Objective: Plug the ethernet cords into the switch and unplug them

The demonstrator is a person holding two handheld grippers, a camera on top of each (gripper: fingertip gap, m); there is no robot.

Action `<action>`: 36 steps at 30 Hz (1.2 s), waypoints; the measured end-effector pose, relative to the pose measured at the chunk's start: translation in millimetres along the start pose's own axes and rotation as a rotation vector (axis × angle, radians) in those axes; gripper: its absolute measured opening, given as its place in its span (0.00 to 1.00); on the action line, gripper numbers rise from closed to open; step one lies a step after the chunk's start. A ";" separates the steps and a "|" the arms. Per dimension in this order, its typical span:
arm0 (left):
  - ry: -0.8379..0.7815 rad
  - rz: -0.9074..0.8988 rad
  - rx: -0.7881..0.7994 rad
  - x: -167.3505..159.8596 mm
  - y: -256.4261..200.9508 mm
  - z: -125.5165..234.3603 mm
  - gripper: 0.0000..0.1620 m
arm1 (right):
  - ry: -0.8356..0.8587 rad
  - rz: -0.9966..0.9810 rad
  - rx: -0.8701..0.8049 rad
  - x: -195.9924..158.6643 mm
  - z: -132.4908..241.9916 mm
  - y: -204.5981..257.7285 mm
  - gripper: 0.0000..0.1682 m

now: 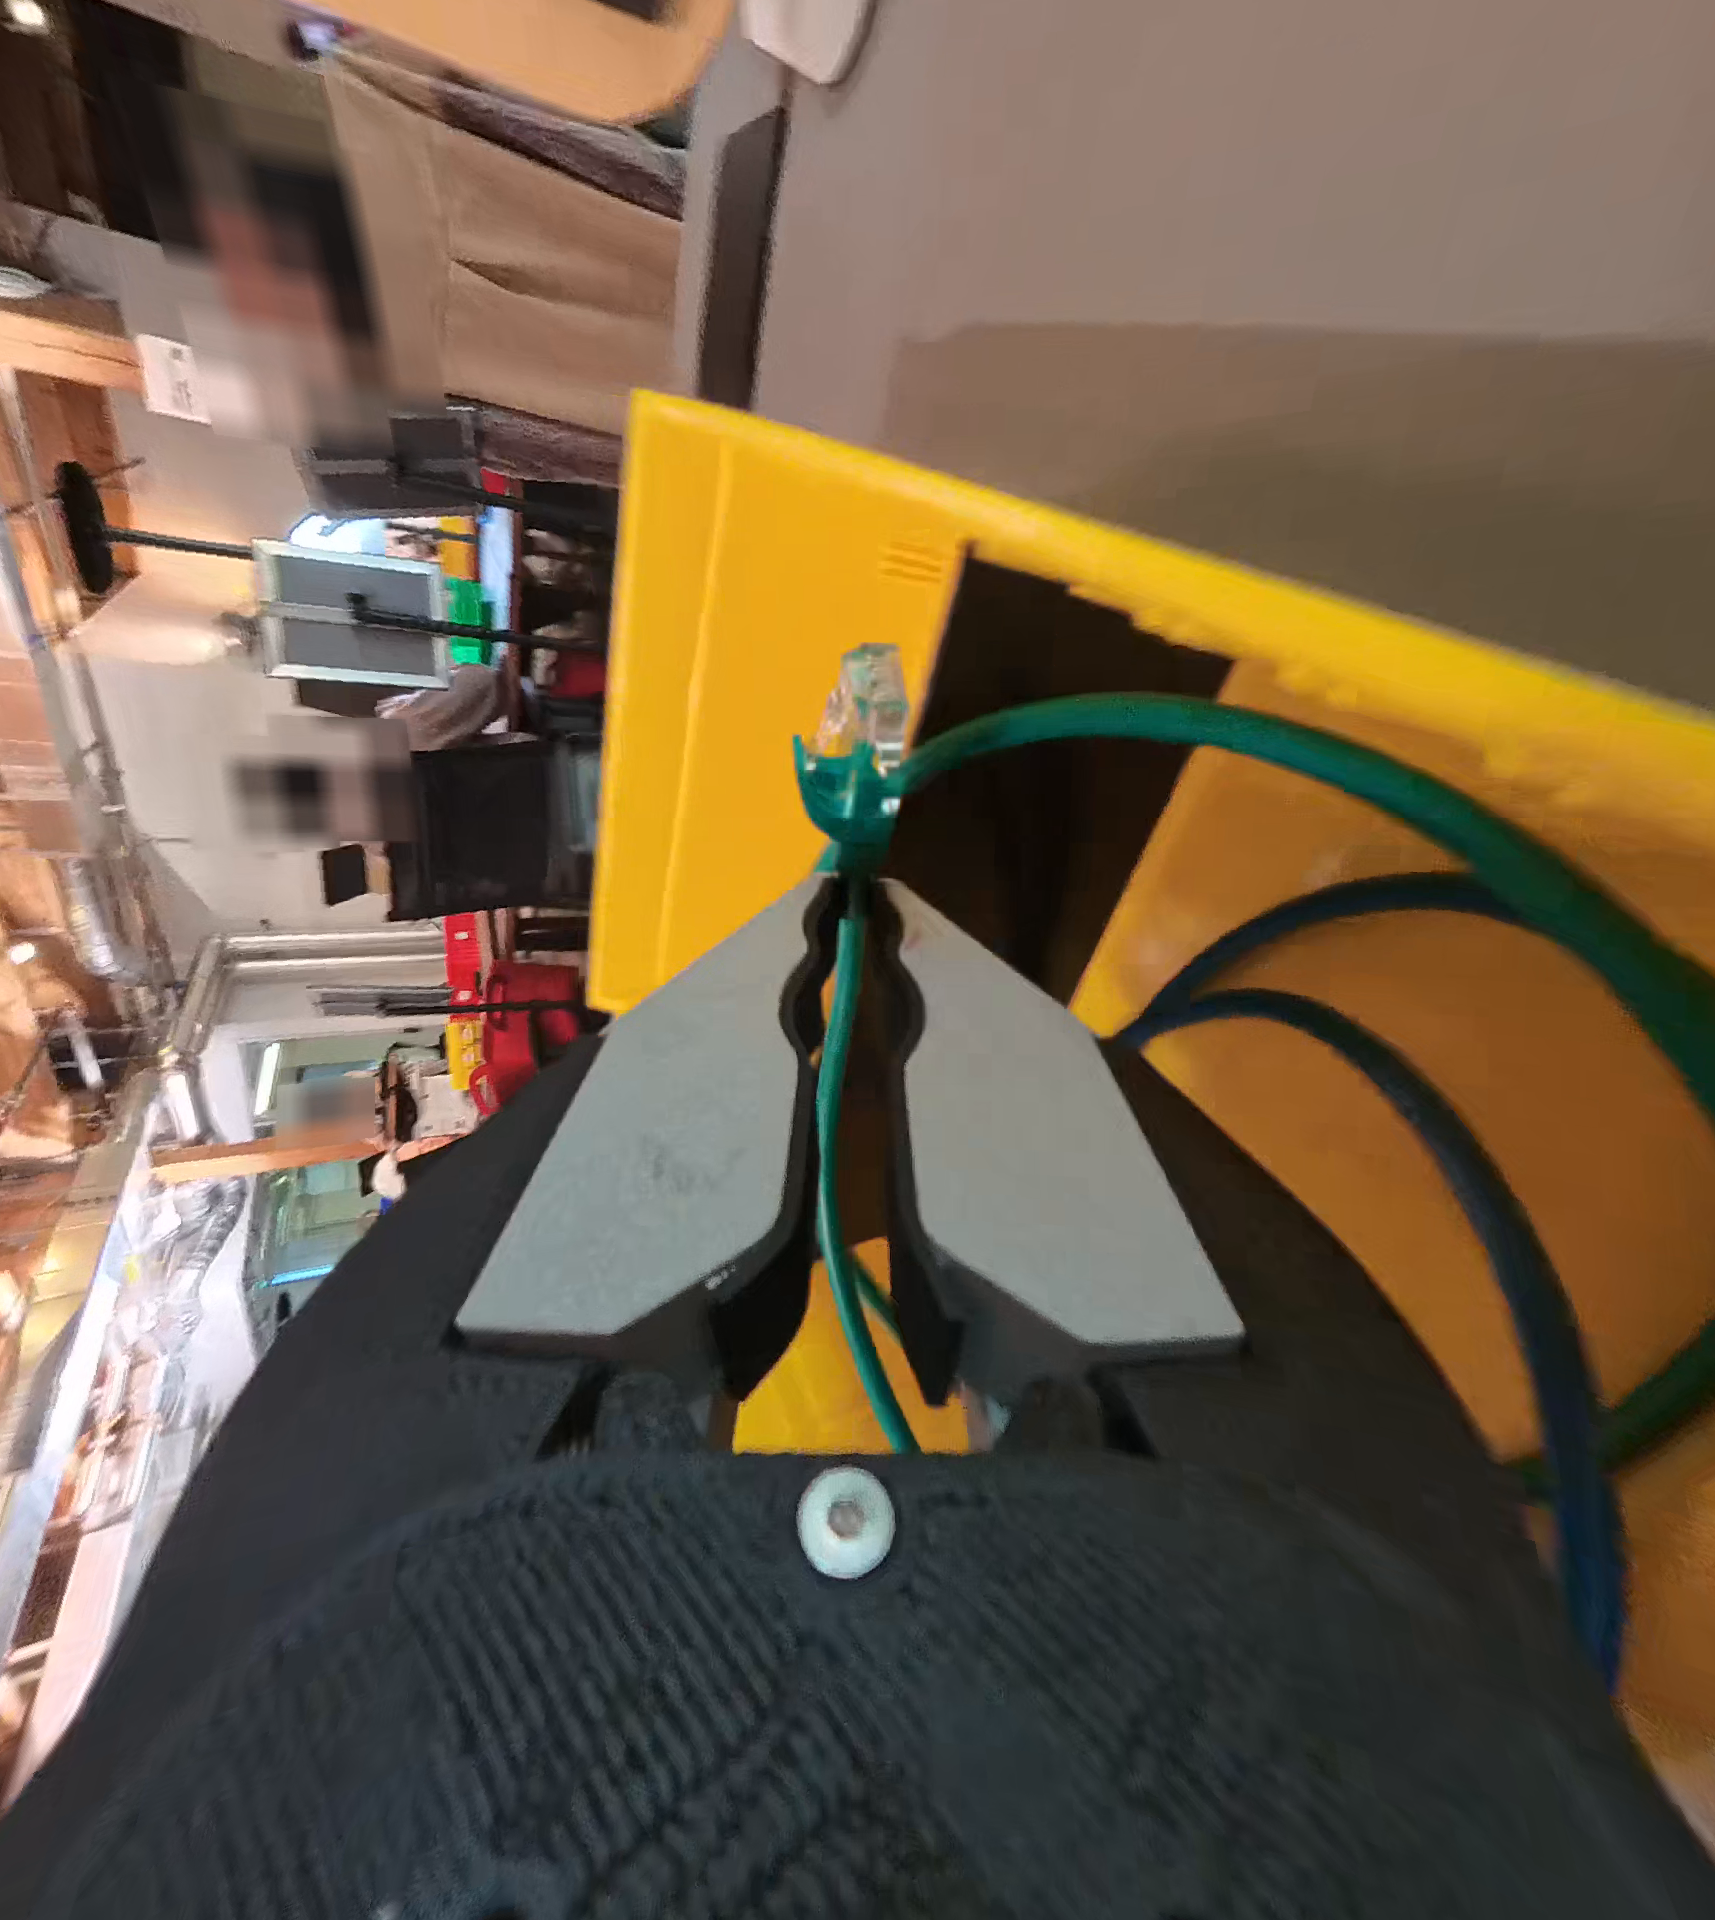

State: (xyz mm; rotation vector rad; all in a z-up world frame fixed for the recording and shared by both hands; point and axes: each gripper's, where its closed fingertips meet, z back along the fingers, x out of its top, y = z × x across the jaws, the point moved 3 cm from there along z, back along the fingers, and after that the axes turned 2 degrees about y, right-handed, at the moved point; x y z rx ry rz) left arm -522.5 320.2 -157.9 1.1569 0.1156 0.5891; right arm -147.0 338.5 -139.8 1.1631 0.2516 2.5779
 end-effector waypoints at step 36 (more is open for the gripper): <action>-0.601 0.309 0.712 271.2 356.4 314.1 0.01 | -0.498 0.127 0.055 42.2 87.2 7.4 0.38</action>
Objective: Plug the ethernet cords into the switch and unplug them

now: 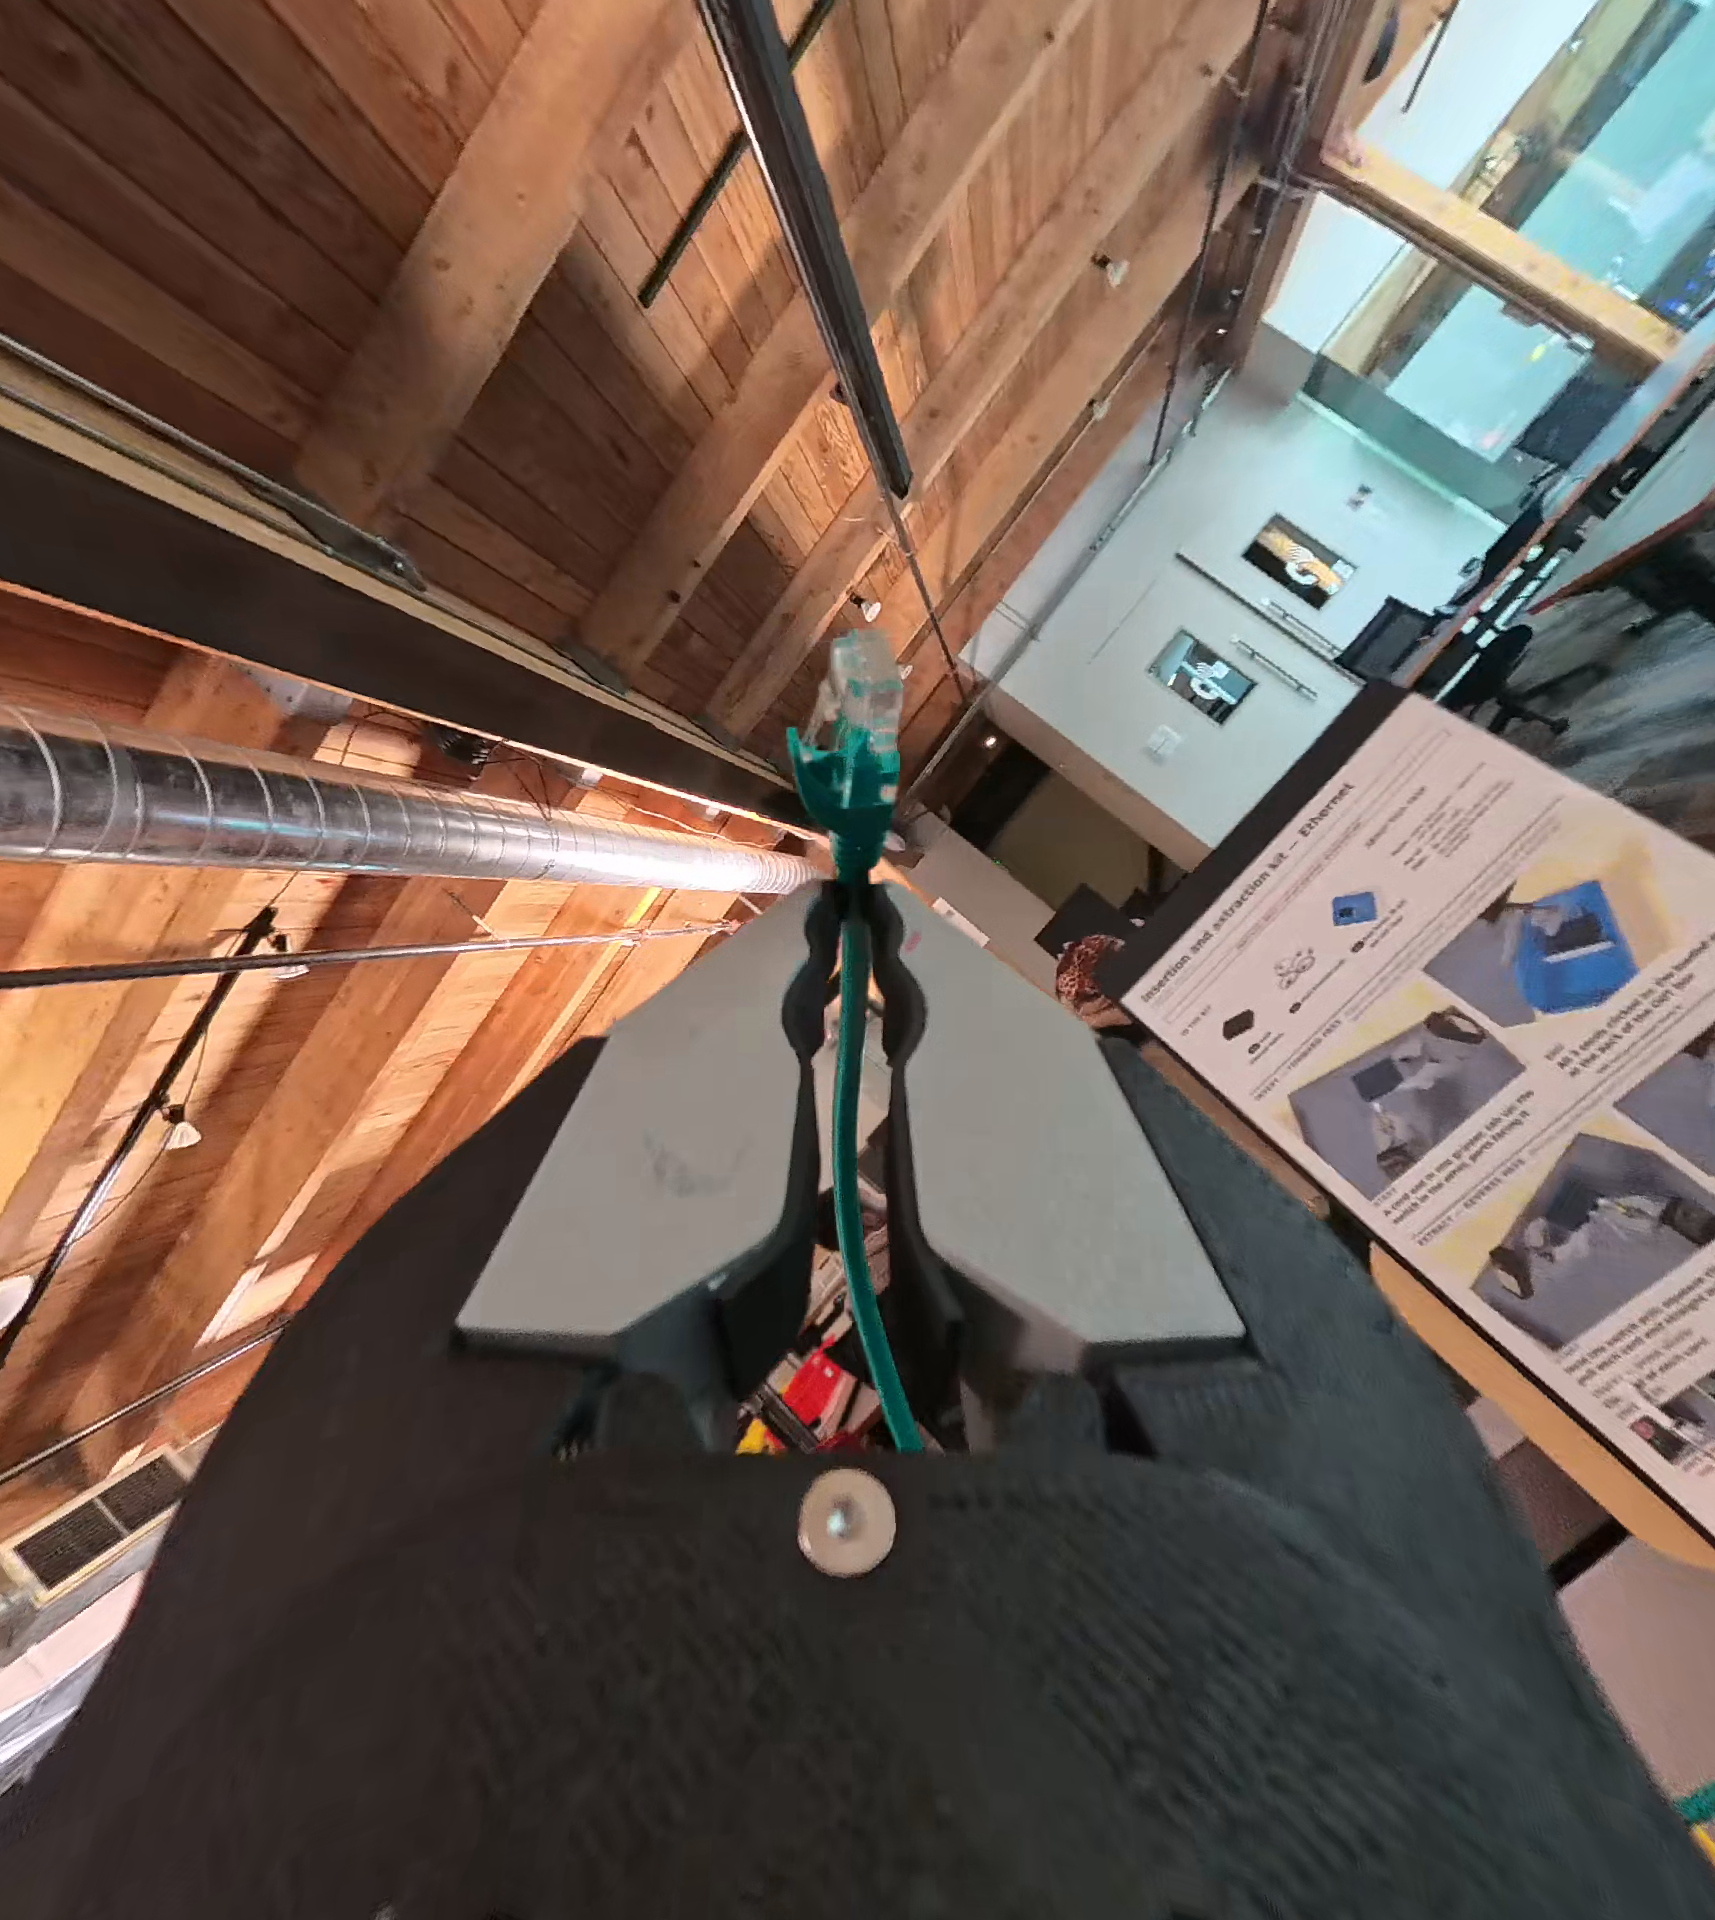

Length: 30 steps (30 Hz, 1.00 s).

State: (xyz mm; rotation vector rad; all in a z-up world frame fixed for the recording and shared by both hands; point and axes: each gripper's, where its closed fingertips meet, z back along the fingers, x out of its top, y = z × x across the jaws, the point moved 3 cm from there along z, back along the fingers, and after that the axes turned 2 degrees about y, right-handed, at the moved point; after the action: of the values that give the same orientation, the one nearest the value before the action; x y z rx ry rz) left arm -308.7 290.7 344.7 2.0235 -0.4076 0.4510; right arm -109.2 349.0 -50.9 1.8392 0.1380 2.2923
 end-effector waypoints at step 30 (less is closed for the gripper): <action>0.458 0.107 -0.724 -156.7 -288.0 24.2 0.05 | 0.026 0.094 -0.081 -2.5 -7.9 10.8 0.36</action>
State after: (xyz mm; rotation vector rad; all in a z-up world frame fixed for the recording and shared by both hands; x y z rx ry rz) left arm -308.9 416.9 41.1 1.1607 -0.3300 0.6958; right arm -117.4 338.4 -52.9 1.8137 -0.0374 2.3473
